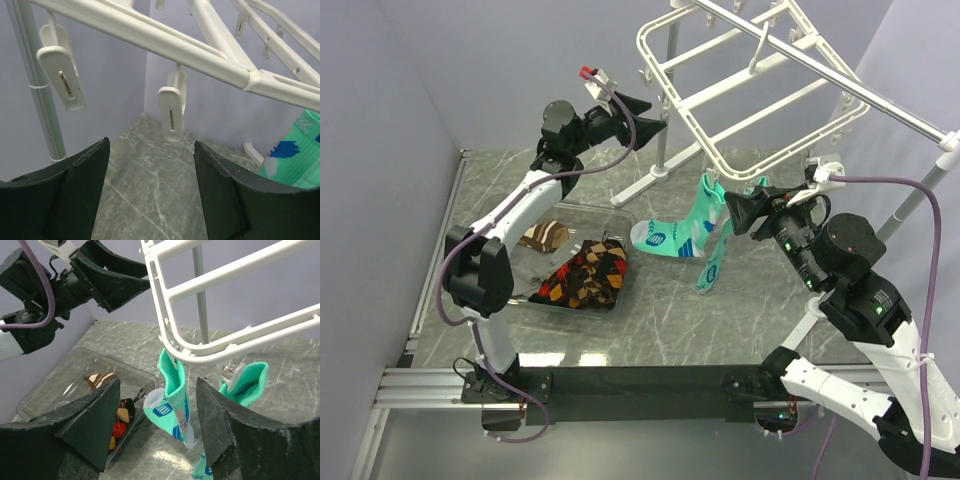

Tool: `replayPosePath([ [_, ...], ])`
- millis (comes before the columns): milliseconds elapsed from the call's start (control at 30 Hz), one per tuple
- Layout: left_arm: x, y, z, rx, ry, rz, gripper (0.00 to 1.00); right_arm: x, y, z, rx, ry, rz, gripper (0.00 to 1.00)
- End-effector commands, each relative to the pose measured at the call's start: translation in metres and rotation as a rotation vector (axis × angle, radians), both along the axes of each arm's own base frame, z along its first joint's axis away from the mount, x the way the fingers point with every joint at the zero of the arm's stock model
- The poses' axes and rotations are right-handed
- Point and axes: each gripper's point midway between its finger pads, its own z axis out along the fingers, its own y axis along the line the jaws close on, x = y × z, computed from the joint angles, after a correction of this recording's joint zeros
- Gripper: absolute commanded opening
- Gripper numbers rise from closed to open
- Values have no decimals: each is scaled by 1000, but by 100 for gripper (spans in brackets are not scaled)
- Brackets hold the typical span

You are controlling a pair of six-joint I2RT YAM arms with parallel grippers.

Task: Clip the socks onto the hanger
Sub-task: Open the clamp at the hanger.

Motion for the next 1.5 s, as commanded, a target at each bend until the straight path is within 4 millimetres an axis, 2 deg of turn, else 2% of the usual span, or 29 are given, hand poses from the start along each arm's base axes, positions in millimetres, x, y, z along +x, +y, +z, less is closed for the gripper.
replayPosePath([
  [0, -9, -7, 36, -23, -132, -51, 73, 3, -1, 4, 3, -17, -14, 69],
  [167, -12, -20, 40, -35, -150, -80, 72, 3, 1, 5, 7, -21, -3, 69],
  [367, -13, -37, 47, -56, -173, -86, 64, 4, 2, 5, 7, -21, -3, 69],
  [467, -15, -47, 47, -60, -176, -101, 49, 3, 1, 5, 10, -21, -2, 69],
  [500, -15, -48, 47, -62, -174, -100, 35, 2, 0, 6, 13, -25, -3, 69],
  [567, -18, -51, 44, -68, -163, -99, 24, 0, 0, 5, 22, -24, 2, 69],
  [600, -23, -49, 51, -88, -171, -100, 17, 0, 1, 5, 24, -27, 5, 69],
  [667, -29, -50, 47, -102, -155, -94, 12, -1, 2, 2, 26, -21, 11, 69],
  [700, -34, -45, 58, -125, -167, -80, 8, -1, 2, 2, 29, -22, 11, 69],
  [733, -38, -46, 60, -138, -163, -75, 7, -1, 2, 1, 28, -19, 11, 69],
  [767, -40, -46, 55, -139, -146, -68, 6, -1, 2, 2, 28, -19, 10, 69],
  [833, -52, -42, 69, -178, -155, -49, 5, -2, 0, 1, 27, -15, 7, 69],
  [867, -54, -43, 66, -178, -142, -43, 4, -3, -1, 3, 31, -18, 5, 69],
  [1000, -70, -46, 81, -213, -126, -9, 4, -10, -4, 8, 55, -32, 18, 69],
  [1133, -89, -62, 87, -237, -110, -2, 4, -16, -2, 10, 67, -36, 48, 69],
  [1200, -90, -67, 88, -242, -92, 17, 4, -17, 0, 10, 69, -32, 57, 69],
  [1300, -94, -78, 91, -254, -58, 26, 4, -20, 12, 9, 81, -25, 117, 69],
  [1367, -99, -84, 92, -263, -46, 21, 4, -18, 20, 0, 72, -5, 145, 69],
  [1467, -108, -90, 94, -276, -45, 9, 4, -6, 19, -15, 47, 33, 96, 69],
])
